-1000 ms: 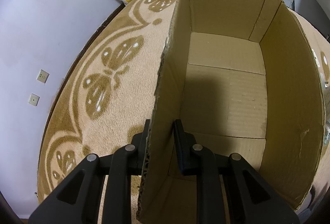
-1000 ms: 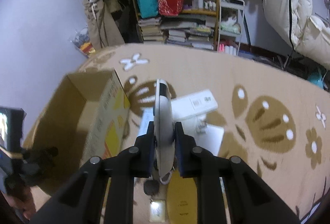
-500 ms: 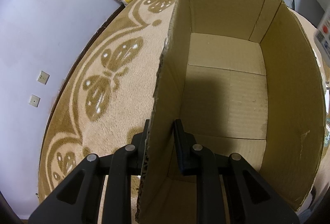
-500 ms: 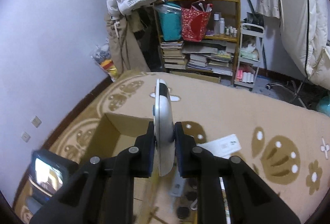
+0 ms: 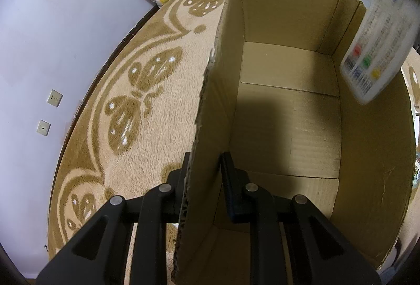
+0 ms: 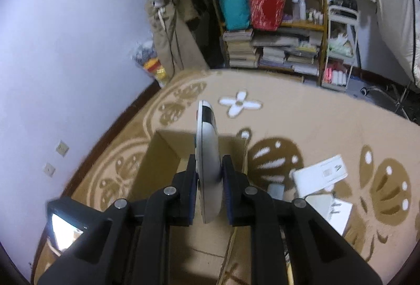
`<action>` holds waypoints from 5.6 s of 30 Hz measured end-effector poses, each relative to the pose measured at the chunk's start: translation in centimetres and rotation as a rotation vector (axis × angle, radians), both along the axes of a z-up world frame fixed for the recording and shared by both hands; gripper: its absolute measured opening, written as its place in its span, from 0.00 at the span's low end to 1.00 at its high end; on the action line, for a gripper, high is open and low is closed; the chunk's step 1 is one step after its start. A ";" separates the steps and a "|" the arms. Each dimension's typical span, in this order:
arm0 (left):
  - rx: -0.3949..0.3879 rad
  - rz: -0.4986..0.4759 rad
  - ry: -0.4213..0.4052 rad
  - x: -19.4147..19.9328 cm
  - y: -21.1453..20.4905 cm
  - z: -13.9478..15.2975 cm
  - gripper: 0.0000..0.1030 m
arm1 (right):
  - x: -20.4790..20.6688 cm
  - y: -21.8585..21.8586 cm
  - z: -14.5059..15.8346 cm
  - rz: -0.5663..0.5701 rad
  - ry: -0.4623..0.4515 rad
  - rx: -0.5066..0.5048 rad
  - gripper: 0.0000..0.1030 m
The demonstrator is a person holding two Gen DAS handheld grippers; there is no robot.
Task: Organize rigid objects
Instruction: 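Carry the remote over the box and release it inside with the right gripper, then grasp the light-blue power bank with the right gripper, then move the power bank into the box beside the remote and release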
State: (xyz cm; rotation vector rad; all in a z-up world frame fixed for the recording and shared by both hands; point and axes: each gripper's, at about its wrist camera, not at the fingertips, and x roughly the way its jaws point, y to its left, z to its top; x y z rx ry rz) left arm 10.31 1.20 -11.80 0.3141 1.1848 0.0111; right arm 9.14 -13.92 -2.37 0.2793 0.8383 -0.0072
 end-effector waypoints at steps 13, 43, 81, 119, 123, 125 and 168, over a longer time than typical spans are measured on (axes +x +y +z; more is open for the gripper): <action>-0.011 0.003 0.004 0.0 0.3 -0.1 0.18 | -0.1 2.1 -3.2 0.025 0.051 -0.083 0.20; -0.009 0.003 0.011 0.1 0.2 0.0 0.18 | -2.8 -6.4 -3.8 -0.059 0.015 -0.120 0.93; 0.012 0.002 0.017 0.3 0.3 -0.2 0.19 | -1.3 -4.6 -13.8 -0.042 0.203 -0.086 0.29; 0.018 -0.006 0.018 0.3 0.3 -0.2 0.19 | -4.6 -2.3 -2.2 0.027 -0.145 0.069 0.28; 0.023 -0.008 0.019 0.2 0.1 -0.2 0.19 | -4.7 -0.6 -2.2 0.074 -0.130 0.048 0.28; 0.026 -0.009 0.017 0.2 0.1 -0.2 0.19 | -4.6 0.3 -2.5 0.099 -0.121 0.032 0.28; 0.032 -0.010 0.024 0.1 0.0 -0.1 0.19 | -4.8 -2.4 -2.1 -0.024 -0.132 -0.078 0.69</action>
